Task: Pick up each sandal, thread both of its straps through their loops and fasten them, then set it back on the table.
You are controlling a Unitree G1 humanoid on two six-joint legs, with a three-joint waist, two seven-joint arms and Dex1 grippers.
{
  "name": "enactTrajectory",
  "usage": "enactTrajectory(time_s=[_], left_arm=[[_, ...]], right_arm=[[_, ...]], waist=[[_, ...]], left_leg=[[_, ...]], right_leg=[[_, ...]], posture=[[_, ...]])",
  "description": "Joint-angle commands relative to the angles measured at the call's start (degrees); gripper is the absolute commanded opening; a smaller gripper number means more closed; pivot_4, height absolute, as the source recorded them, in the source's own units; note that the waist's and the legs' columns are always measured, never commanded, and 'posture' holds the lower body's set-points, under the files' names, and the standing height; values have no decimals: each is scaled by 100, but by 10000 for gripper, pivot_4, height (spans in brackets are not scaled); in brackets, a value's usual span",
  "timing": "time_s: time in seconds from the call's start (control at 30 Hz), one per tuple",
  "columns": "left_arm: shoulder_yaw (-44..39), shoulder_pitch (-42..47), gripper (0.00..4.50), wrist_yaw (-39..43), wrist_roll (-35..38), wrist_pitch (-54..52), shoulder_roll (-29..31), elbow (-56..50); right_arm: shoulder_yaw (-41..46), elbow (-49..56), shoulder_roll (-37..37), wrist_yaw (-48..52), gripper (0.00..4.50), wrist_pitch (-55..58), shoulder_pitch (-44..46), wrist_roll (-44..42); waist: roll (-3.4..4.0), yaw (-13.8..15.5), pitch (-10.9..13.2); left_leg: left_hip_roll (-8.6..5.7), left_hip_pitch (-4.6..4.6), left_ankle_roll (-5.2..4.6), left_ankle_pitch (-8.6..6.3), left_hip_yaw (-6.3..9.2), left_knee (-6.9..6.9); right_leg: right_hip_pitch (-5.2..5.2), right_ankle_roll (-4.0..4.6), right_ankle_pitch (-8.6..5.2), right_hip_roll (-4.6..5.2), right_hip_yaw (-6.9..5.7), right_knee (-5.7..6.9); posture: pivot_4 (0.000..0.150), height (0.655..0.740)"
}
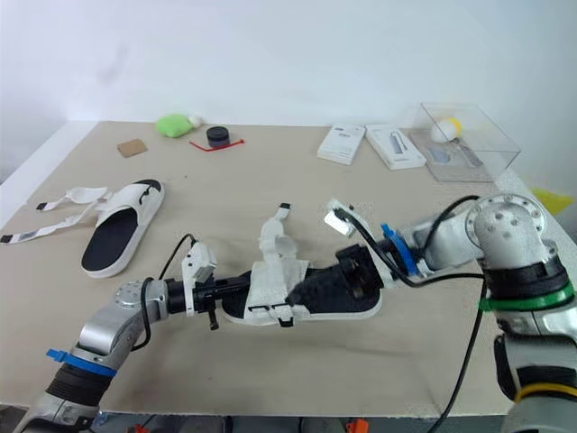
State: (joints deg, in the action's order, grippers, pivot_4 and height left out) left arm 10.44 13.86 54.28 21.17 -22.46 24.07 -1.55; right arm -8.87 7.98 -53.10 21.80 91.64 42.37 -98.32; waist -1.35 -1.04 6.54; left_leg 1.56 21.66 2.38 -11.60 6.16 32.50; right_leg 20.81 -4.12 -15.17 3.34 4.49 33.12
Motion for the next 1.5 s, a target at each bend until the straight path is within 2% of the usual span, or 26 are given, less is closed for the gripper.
enactTrajectory(time_s=[0.03,0.23,0.5,0.67,0.77,0.87,0.97,1.23,1.37,1.5], left_arm=[[155,-130,0,-96,-209,-149,36,213],[181,-117,0,-73,-212,-165,31,224],[216,-92,0,-13,-225,-186,35,239],[212,-66,0,-5,-232,-178,29,269],[214,-91,0,-11,-232,-174,27,256],[215,-106,0,-17,-229,-179,25,242],[210,-101,0,-15,-232,-173,23,254],[198,-89,0,3,-251,-142,32,291],[209,-102,0,18,-253,-144,42,293],[221,-108,0,50,-252,-164,57,281]], right_arm=[[55,587,-106,-295,36586,-320,-444,-70],[-37,1060,152,-1343,36586,-924,-1288,244],[-192,963,412,-2132,36586,-1414,-1305,-230],[-378,923,470,-2618,36586,-1794,-1297,-925],[-488,945,446,-2811,28824,-1932,-1323,-1061],[-537,959,426,-2912,15846,-2014,-1368,-1112],[-574,939,419,-2935,630,-2087,-1450,-1124],[-542,1197,89,-2416,630,-1867,-2114,-782],[-522,1418,-130,-1691,630,-1657,-2805,-12],[-251,1872,-141,-850,630,-1892,-2834,861]], waist=[[2,0,0],[-1,-3,-2],[-5,-4,6],[-2,-5,19],[2,-5,25],[1,-5,24],[2,-2,19],[-5,7,0],[-8,13,-11],[1,6,-4]], left_leg=[[0,-1,0,0,0,0],[0,-3,2,-1,0,1],[3,-8,2,-1,-1,1],[5,-9,7,-4,-1,1],[6,-8,6,-4,-2,1],[6,-8,4,-3,-2,1],[6,-6,3,-2,-2,1],[6,-5,0,0,-2,-4],[3,-2,1,0,-3,-3],[4,-5,2,-1,-4,-3]], right_leg=[[1,-1,0,0,0,0],[6,-4,-3,3,-1,-9],[14,-4,-3,5,-1,-12],[18,1,-6,6,-1,-13],[20,10,-11,8,-1,-15],[21,14,-13,8,-1,-16],[20,14,-13,8,-1,-15],[10,14,-13,7,0,-9],[7,8,-17,10,1,-12],[16,3,-20,10,0,-15]], posture=[[1500,7400],[1500,7400],[1500,7400],[1500,7400],[1500,7400],[1500,7400],[1500,7400],[1500,7400],[1500,7400],[1500,7400]])
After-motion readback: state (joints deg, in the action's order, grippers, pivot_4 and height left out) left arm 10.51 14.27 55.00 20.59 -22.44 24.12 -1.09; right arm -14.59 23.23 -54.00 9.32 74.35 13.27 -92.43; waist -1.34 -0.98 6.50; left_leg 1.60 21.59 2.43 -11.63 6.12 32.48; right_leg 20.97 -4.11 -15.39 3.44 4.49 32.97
